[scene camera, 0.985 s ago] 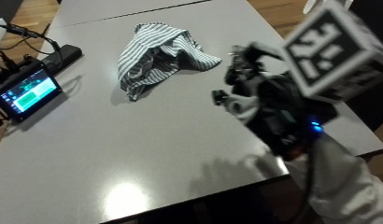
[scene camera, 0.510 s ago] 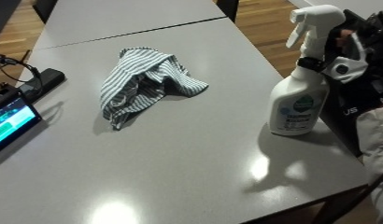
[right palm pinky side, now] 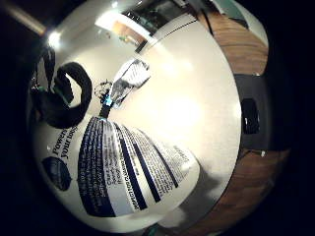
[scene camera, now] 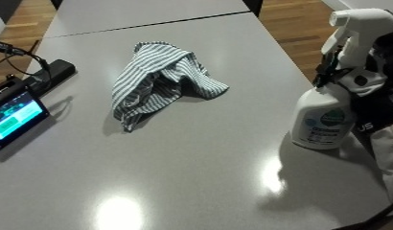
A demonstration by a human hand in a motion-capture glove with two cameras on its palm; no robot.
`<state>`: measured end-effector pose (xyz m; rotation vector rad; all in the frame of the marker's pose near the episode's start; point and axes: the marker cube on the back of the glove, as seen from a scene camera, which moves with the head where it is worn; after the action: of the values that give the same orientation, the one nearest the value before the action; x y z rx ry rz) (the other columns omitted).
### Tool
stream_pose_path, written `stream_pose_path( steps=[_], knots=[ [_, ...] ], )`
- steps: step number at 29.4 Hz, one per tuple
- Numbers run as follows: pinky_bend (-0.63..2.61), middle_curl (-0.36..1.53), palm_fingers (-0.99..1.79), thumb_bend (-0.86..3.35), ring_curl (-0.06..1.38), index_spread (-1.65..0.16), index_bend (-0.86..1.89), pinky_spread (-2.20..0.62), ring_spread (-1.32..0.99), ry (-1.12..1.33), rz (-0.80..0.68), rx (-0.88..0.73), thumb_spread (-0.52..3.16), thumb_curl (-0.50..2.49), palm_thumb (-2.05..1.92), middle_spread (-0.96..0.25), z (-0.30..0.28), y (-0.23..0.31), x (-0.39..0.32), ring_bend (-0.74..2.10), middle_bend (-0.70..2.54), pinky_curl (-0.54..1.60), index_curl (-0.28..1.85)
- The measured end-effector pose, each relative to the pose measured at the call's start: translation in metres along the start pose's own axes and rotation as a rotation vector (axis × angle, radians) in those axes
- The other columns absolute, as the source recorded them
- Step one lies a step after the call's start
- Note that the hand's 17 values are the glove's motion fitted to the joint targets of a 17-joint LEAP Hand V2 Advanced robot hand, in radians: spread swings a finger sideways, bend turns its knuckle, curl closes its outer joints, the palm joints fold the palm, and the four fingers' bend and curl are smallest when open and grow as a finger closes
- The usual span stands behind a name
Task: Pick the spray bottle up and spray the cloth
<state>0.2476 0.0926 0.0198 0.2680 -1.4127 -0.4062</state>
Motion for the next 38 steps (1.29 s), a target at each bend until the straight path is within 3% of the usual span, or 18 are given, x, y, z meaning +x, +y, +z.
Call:
stream_pose_path(
  steps=[12,15,24,30,34,38],
  knots=[
    [0.34,0.47,1.27,0.00,0.44,-0.25,0.31,-0.26,-0.18,0.154,0.040,0.195,0.33,0.62,1.10,-0.16,-0.004,0.020,-0.007,0.55,0.58,0.37,0.53],
    [0.34,0.48,1.28,-0.02,0.45,-0.24,0.30,-0.27,-0.18,0.377,0.024,0.182,0.31,0.64,1.10,-0.16,-0.008,0.012,-0.011,0.57,0.58,0.38,0.54],
    [0.34,0.49,1.30,-0.03,0.46,-0.24,0.30,-0.27,-0.18,1.125,-0.027,-0.066,0.25,0.67,1.10,-0.16,0.033,-0.094,-0.032,0.57,0.57,0.40,0.56],
    [0.33,0.50,1.30,-0.03,0.46,-0.24,0.30,-0.27,-0.18,1.458,0.009,-0.142,0.23,0.68,1.09,-0.16,0.049,-0.114,-0.023,0.56,0.58,0.41,0.57],
    [0.34,0.50,1.31,-0.03,0.47,-0.23,0.30,-0.28,-0.17,1.423,0.028,-0.109,0.21,0.69,1.08,-0.16,0.043,-0.115,-0.020,0.56,0.57,0.41,0.58],
    [0.34,0.50,1.31,-0.03,0.47,-0.23,0.30,-0.28,-0.17,1.038,0.099,0.034,0.20,0.70,1.07,-0.16,0.019,-0.119,-0.032,0.56,0.57,0.41,0.59]
  ],
)
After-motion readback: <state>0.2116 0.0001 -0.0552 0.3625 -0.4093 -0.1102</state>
